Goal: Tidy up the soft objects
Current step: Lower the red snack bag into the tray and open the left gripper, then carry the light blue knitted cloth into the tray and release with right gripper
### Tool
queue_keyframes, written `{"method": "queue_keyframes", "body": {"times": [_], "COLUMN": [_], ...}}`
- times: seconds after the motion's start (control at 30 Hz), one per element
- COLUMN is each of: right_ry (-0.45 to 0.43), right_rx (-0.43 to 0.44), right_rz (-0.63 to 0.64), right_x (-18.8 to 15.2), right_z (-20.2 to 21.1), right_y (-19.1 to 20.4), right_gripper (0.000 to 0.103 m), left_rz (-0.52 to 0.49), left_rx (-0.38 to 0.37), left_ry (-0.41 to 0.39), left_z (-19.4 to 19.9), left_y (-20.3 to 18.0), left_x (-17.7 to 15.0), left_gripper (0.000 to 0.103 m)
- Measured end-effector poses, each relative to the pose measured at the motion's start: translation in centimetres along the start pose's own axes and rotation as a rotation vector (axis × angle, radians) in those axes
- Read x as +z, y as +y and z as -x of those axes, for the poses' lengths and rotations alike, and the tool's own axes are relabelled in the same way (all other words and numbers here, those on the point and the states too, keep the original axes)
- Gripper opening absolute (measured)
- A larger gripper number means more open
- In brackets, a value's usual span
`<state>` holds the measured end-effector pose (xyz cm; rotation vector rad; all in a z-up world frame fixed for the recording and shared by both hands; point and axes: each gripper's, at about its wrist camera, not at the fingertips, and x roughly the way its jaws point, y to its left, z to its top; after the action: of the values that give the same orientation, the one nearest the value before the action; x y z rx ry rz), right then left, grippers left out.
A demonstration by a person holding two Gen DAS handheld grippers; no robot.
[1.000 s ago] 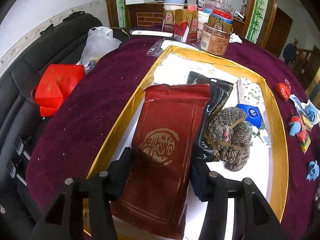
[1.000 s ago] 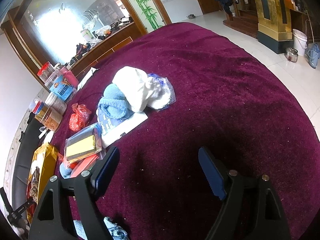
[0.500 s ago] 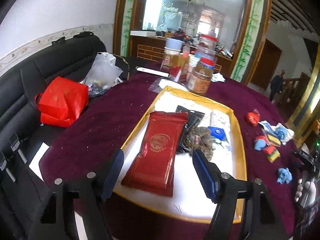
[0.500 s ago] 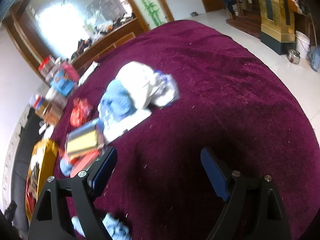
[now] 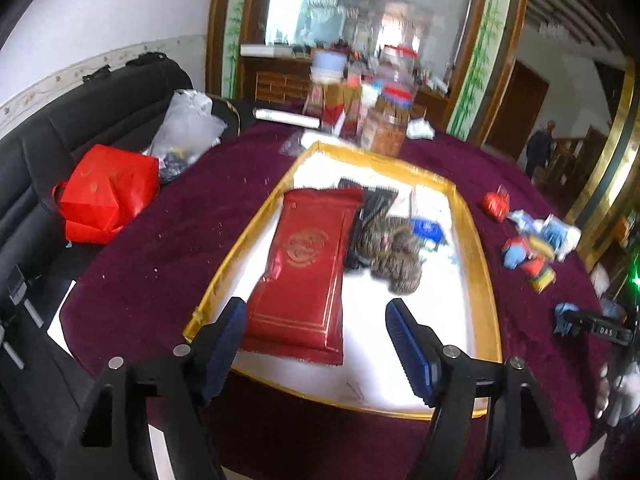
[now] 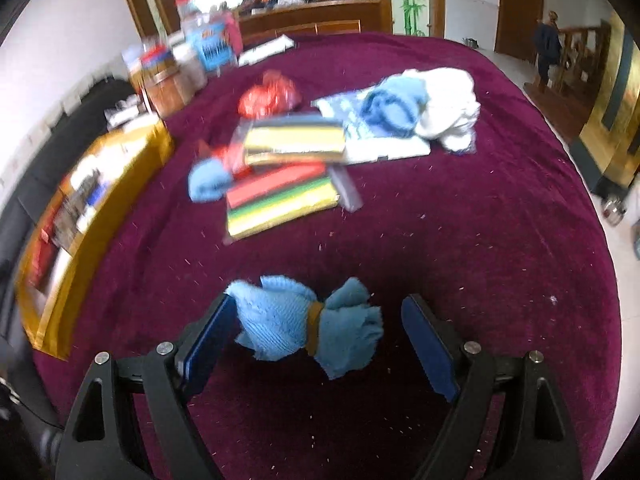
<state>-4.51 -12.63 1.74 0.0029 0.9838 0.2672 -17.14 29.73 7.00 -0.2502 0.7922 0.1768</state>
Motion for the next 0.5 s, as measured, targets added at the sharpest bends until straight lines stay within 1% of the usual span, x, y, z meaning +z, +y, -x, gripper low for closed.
{"method": "queue_keyframes", "body": {"times": [0.07, 0.13, 0.17, 0.23, 0.27, 0.37, 0.5], "right_ry": [0.025, 0.039, 0.026, 0.014, 0.006, -0.011, -0.035], "right_rx": [-0.028, -0.037, -0.047, -0.050, -0.057, -0.058, -0.047], "right_rz": [0.017, 0.023, 0.027, 0.031, 0.033, 0.027, 0.034], "right_x": [-0.1, -0.2, -0.2, -0.2, -0.2, -0.1, 0.3], "right_z": [-1.1, -1.6, -1.5, -1.2, -1.1, -0.5, 1.1], "right_y": [0.5, 0.8, 1.0, 1.4, 1.5, 1.5, 2.0], "right_gripper": [0.058, 0.051, 0.049, 0.048, 0.048, 0.048, 0.048], "left_rz": [-0.037, -0.099, -0.117, -0.120, -0.112, -0.042, 0.030], "left_rx": [0.008, 0.016, 0.028, 0.076, 0.088, 0.136, 0.107], "left_ry": [0.075, 0.162, 0.189, 0.229, 0.236, 0.257, 0.265], "left_z": [-1.4, -3.4, -4.3, -6.1, -6.7, -9.0, -10.9], "left_y": [-0.6, -1.6, -1.9, -1.8, -1.7, -0.5, 0.5], "left_x": [0.4, 0.8, 1.0, 1.7, 1.9, 3.4, 5.0], "left_gripper": [0.075, 0.075, 0.075, 0.075, 0.075, 0.075, 0.075]}}
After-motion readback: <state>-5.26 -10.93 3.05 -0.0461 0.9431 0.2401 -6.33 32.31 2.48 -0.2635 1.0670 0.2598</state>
